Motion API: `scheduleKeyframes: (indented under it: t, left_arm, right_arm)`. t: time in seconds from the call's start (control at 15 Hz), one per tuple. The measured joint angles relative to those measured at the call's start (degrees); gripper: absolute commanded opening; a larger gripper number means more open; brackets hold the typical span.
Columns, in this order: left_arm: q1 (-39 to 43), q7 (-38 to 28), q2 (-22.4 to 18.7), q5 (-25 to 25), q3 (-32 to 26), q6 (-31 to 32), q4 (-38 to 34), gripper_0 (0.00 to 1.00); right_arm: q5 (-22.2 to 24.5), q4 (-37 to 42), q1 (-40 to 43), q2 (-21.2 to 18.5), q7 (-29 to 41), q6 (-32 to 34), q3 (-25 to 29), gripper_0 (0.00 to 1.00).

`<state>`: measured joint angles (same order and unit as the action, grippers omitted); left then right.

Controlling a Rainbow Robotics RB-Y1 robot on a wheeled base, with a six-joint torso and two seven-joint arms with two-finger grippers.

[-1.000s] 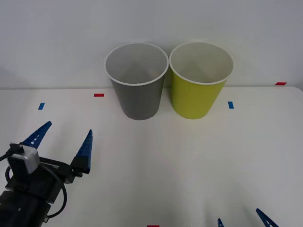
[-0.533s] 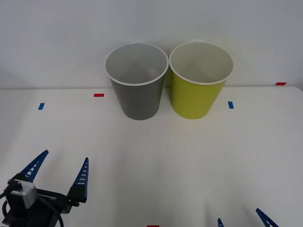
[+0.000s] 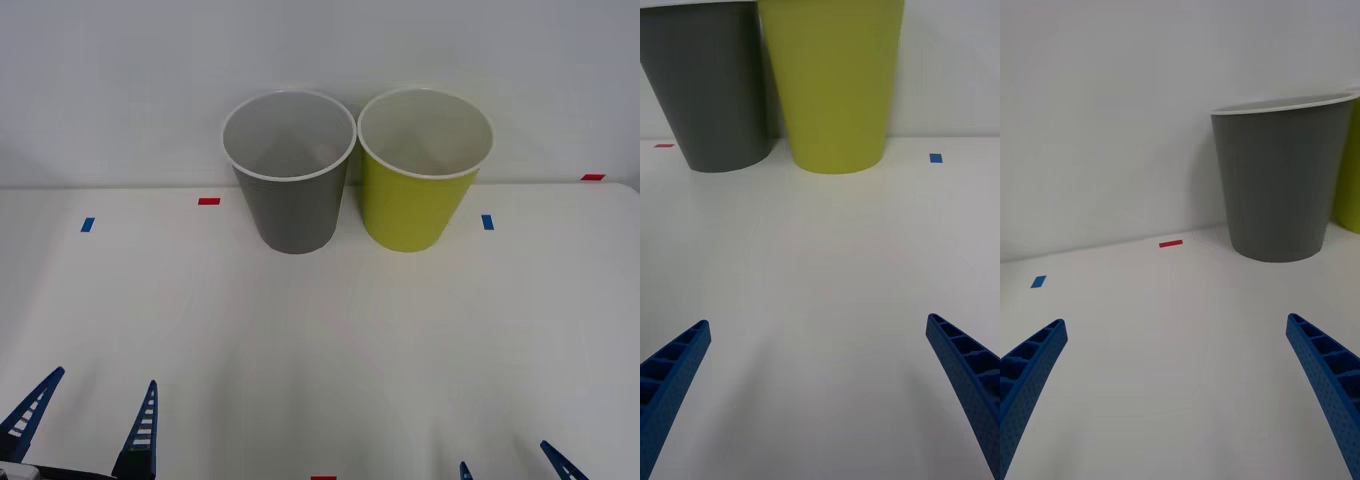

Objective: Put cans in the gray bin and PET bottles in the light green bin.

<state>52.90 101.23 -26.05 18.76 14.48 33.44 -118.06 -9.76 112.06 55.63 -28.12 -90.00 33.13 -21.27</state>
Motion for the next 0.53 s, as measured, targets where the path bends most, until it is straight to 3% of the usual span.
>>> scheduleKeyframes:
  t: [0.53]
  left_arm:
    - [4.89, -0.11, 4.72, -2.58, 0.01, 4.89, 5.76, 1.0]
  right_arm:
    - [0.0, 0.0, 0.0, 0.0, 0.0, 0.0, 0.0, 1.0]
